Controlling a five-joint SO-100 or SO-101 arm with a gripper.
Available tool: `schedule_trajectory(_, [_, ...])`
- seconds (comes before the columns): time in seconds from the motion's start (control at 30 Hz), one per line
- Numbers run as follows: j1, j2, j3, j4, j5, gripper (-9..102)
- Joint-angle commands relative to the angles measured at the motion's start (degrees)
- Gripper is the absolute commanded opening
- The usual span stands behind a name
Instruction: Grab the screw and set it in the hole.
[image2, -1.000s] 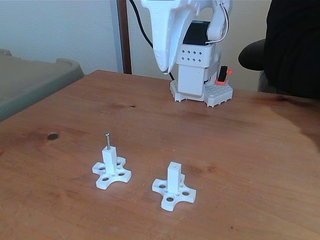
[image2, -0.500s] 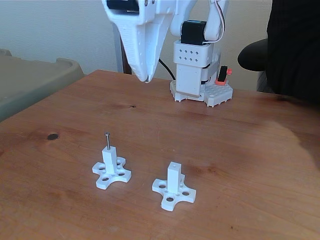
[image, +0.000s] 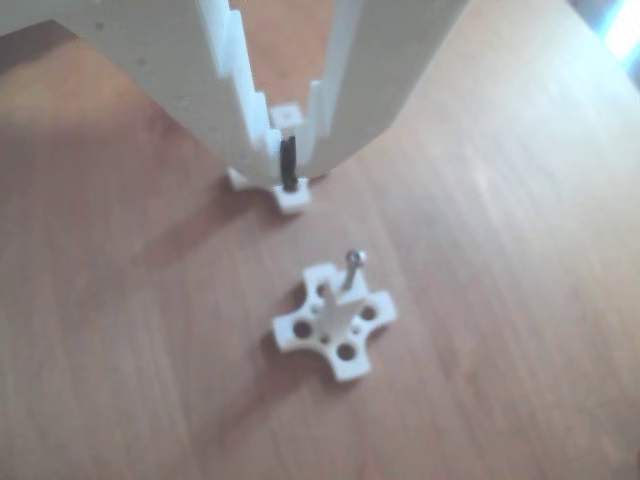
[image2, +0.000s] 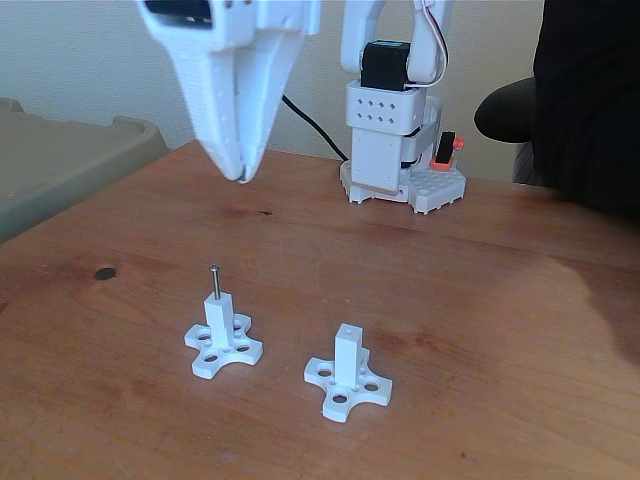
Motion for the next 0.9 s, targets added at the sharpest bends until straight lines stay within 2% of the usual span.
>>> schedule_trajectory(0.0, [0.79,-0.26,-6.06,0.35,-0.88,-3])
schedule_trajectory(0.33, [-0.70,-8.17,-8.61,0.79,-0.26,3])
schedule_trajectory(0.87, [0.09,-9.40,-10.46,1.05,-0.09,10])
